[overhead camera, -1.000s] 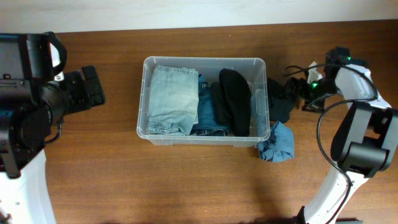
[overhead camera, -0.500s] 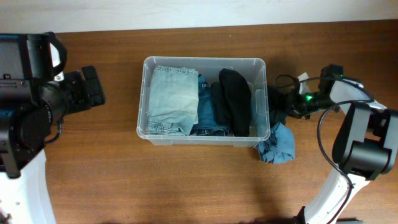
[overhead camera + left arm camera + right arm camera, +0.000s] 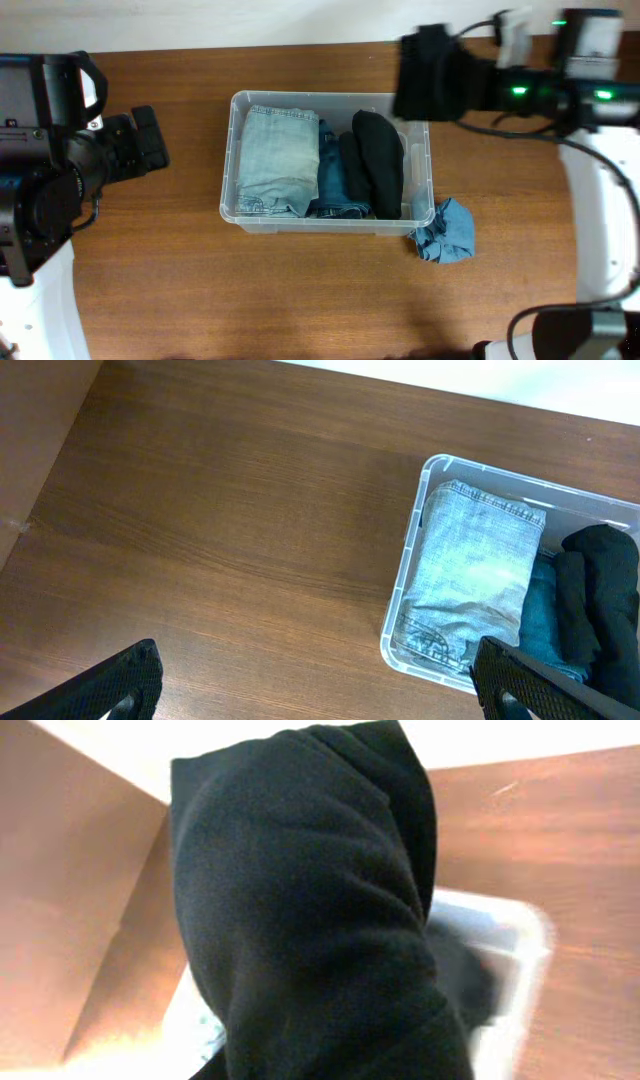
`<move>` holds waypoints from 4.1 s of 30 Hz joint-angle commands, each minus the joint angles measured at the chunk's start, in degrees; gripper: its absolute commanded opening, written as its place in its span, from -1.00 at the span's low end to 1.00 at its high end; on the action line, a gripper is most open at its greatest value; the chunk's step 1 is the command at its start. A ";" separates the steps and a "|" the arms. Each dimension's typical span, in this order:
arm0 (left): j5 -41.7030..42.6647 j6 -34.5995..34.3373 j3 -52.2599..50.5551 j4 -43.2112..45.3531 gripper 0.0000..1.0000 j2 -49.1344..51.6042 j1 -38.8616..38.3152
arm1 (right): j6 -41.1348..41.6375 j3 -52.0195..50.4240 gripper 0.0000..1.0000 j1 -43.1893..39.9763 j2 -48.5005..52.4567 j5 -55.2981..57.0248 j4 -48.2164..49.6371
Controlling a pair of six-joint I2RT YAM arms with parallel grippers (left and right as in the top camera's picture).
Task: Pack container
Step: 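Grasp the black garment with the right gripper and lower it into the container, then move the right gripper to the light-blue shirt and grasp it, then carry the light-blue shirt over the container and lower it inside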
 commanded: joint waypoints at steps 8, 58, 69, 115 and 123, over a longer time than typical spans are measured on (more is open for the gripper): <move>-0.61 -0.52 0.48 0.00 0.99 -0.02 0.20 | 8.66 -1.66 -0.31 19.32 21.09 18.93 1.84; -0.61 -0.52 0.48 0.00 0.99 -0.02 0.20 | 9.79 -57.79 0.98 -21.14 -1.73 3.15 9.42; -0.61 -0.52 0.48 0.02 0.99 -0.02 0.20 | 9.81 -59.49 -0.49 -21.42 -1.75 -1.77 13.07; -0.61 -0.52 0.48 0.02 0.99 -0.02 0.20 | 9.20 -24.70 -0.68 29.24 10.80 2.19 28.59; -0.61 -0.52 0.48 0.02 0.99 -0.02 0.17 | 6.80 -24.70 -0.67 19.56 10.73 6.99 23.23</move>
